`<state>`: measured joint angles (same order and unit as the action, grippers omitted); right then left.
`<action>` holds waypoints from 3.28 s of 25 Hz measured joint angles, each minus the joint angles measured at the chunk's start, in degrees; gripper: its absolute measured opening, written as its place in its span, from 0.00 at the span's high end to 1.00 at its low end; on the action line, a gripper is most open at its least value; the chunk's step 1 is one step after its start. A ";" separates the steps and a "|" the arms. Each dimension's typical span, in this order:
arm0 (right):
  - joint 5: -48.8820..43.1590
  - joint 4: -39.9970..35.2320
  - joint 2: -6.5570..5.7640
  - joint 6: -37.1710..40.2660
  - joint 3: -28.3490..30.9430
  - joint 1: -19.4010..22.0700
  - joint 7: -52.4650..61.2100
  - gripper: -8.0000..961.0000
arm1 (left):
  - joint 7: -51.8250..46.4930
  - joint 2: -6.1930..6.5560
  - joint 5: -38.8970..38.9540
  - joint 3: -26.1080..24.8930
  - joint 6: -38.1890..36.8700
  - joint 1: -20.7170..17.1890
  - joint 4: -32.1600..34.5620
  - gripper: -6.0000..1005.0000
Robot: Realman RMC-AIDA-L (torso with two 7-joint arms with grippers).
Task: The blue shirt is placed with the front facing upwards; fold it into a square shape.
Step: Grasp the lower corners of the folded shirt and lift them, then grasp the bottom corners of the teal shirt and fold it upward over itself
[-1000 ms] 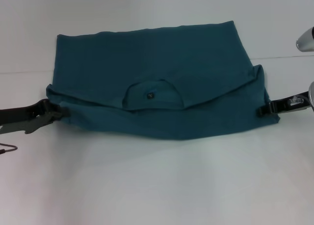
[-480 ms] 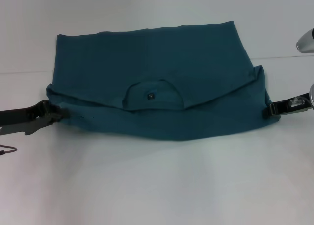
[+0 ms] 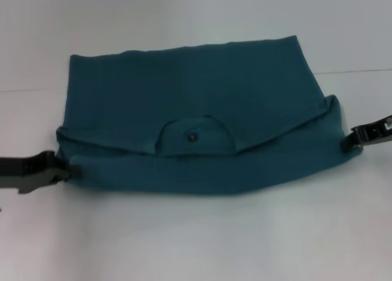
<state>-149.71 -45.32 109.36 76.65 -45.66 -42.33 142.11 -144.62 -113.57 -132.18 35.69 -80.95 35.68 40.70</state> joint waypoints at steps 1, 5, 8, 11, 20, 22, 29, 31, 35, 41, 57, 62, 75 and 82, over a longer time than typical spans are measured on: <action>-0.06 -0.77 -0.41 2.10 0.01 0.06 0.29 0.95 | -0.57 0.06 -1.45 -0.03 -2.17 -0.24 1.37 0.96; -0.56 -2.91 -1.32 9.53 0.16 0.27 0.68 0.95 | -1.69 0.10 -3.60 -0.10 -9.73 -1.79 6.14 0.96; -2.58 -4.25 -1.13 13.71 0.21 0.42 0.74 0.95 | -2.47 0.11 -4.24 -0.12 -14.51 -3.33 9.34 0.96; -4.96 -4.95 -0.73 16.65 0.12 0.44 0.75 0.95 | -2.77 0.11 -4.36 -0.02 -17.29 -4.44 11.20 0.96; -7.43 -5.20 -0.38 25.11 -0.14 1.36 -0.17 0.95 | -2.85 -0.07 -9.66 -0.25 -25.05 -6.65 14.29 0.96; -7.42 -5.22 -0.03 27.19 -0.14 1.51 -0.82 0.95 | -2.64 -0.23 -10.81 -0.27 -26.47 -6.95 14.42 0.96; -7.35 -5.30 1.70 32.24 0.15 1.73 -2.84 0.95 | -2.43 -1.20 -11.80 0.31 -31.49 -8.20 16.52 0.96; -7.16 -5.30 1.86 32.64 0.42 1.82 -3.12 0.95 | -2.35 -1.36 -11.82 0.24 -31.97 -8.54 16.91 0.96; -5.95 -5.31 1.58 32.37 2.73 1.83 -4.03 0.95 | -1.83 -1.11 -11.41 -1.40 -32.08 -8.23 16.93 0.96; -2.42 -5.22 -0.55 29.23 8.95 0.88 -3.88 0.95 | -3.09 1.08 -11.29 -3.96 -31.37 -4.18 16.12 0.96; -0.90 -4.99 -2.00 11.96 12.01 -3.23 5.69 0.95 | -11.20 7.18 -17.23 -3.15 -19.21 9.81 7.23 0.96; -0.85 -5.17 -1.34 6.36 11.52 -5.63 8.35 0.95 | -12.49 8.05 -20.58 -2.40 -13.66 13.40 4.02 0.96; -1.30 -0.69 2.19 -13.12 3.57 -7.53 14.79 0.95 | -14.64 4.50 -23.30 6.05 10.09 15.21 -0.63 0.96; -1.38 4.26 2.50 -19.49 2.71 -7.22 14.88 0.95 | -13.67 2.71 -22.77 6.19 18.36 13.53 -0.86 0.96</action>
<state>-151.09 -41.06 111.87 57.16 -42.95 -49.56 156.99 -158.29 -110.86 -154.95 41.88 -62.59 49.21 39.84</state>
